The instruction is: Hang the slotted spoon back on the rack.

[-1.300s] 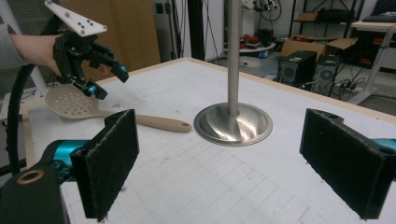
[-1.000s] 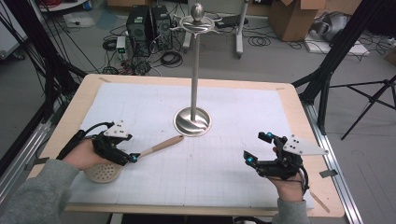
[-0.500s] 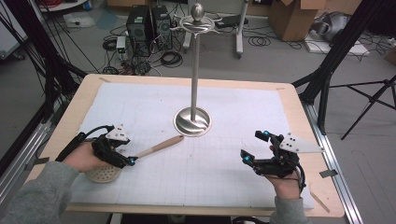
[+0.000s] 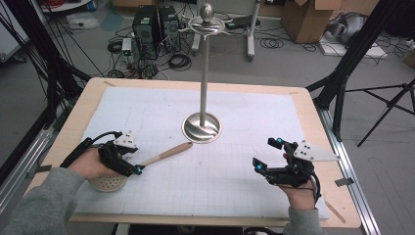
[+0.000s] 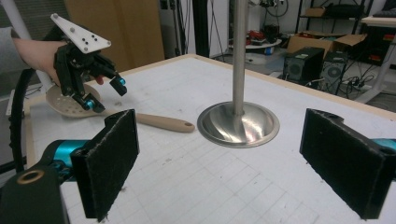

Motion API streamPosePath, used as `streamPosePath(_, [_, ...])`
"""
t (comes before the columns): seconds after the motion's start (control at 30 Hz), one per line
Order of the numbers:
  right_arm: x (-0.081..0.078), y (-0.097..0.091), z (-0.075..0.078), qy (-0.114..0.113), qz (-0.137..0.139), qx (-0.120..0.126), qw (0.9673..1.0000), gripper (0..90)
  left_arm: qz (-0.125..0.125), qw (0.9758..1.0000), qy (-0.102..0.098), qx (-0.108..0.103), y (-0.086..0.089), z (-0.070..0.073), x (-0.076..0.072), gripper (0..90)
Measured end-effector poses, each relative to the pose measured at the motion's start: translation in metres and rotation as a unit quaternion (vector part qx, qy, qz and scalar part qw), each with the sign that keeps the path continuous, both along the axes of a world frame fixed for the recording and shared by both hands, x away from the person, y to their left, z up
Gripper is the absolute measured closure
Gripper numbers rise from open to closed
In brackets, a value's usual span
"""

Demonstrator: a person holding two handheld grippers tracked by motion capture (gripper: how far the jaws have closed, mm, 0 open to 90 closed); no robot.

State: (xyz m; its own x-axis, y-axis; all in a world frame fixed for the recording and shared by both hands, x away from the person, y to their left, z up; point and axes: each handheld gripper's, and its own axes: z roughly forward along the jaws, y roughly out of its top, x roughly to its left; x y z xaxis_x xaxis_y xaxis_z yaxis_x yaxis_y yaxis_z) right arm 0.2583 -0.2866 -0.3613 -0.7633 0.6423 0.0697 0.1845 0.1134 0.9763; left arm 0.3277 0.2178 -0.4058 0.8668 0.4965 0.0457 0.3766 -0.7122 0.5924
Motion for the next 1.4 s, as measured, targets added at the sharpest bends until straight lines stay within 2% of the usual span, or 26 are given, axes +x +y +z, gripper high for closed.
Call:
streamPosePath(0.17, [-0.003, -0.001, 0.001, 0.002, -0.002, 0.003, 1.0, 10.8, -0.02, 0.9998, 0.002, 0.005, -0.004, -0.001, 0.0, 25.5])
streamPosePath(0.27, [-0.003, -0.002, 0.001, -0.001, -0.002, 0.002, 1.0, 10.8, -0.018, 0.9997, 0.012, 0.01, -0.005, -0.003, 0.002, 27.5])
streamPosePath(0.4, [-0.004, -0.003, 0.001, 0.003, -0.002, 0.004, 1.0, 10.8, -0.008, 0.9993, 0.025, 0.026, -0.006, -0.005, 0.003, 37.1])
streamPosePath(0.5, [-0.004, -0.003, 0.001, 0.003, -0.002, 0.004, 1.0, 10.8, -0.009, 0.999, 0.03, 0.032, -0.007, -0.007, 0.003, 40.1])
streamPosePath(0.67, [-0.004, -0.003, 0.002, -0.002, 0.001, 0.004, 1.0, 10.8, -0.012, 0.9981, 0.04, 0.045, -0.009, -0.007, 0.0, 51.1])
streamPosePath(0.77, [-0.005, -0.003, 0.002, 0.001, 0.002, 0.005, 1.0, 10.8, -0.012, 0.9974, 0.041, 0.057, -0.011, -0.007, -0.001, 51.4])
streamPosePath(0.8, [-0.005, -0.003, 0.002, 0.002, 0.002, 0.005, 1.0, 10.8, -0.018, 0.9965, 0.046, 0.067, -0.011, -0.007, -0.001, 51.5])
streamPosePath(0.97, [-0.005, -0.003, 0.003, -0.004, 0.002, 0.003, 1.0, 10.8, -0.014, 0.9967, 0.052, 0.061, -0.012, -0.008, -0.001, 57.8])
streamPosePath(1.13, [-0.005, -0.002, 0.002, 0.002, 0.003, 0.002, 1.0, 10.8, -0.018, 0.9963, 0.057, 0.061, -0.014, -0.007, 0.0, 68.0])
streamPosePath(1.17, [-0.005, -0.002, 0.002, 0.002, 0.003, 0.002, 1.0, 10.8, -0.014, 0.9965, 0.056, 0.06, -0.014, -0.007, 0.0, 68.0])
streamPosePath(1.3, [-0.005, -0.002, 0.002, -0.002, 0.003, 0.001, 1.0, 10.8, -0.002, 0.9967, 0.062, 0.053, -0.012, -0.008, 0.003, 77.1])
streamPosePath(1.4, [-0.006, -0.003, 0.003, -0.002, 0.002, 0.002, 1.0, 10.8, 0.001, 0.9969, 0.062, 0.048, -0.012, -0.008, 0.002, 77.2])
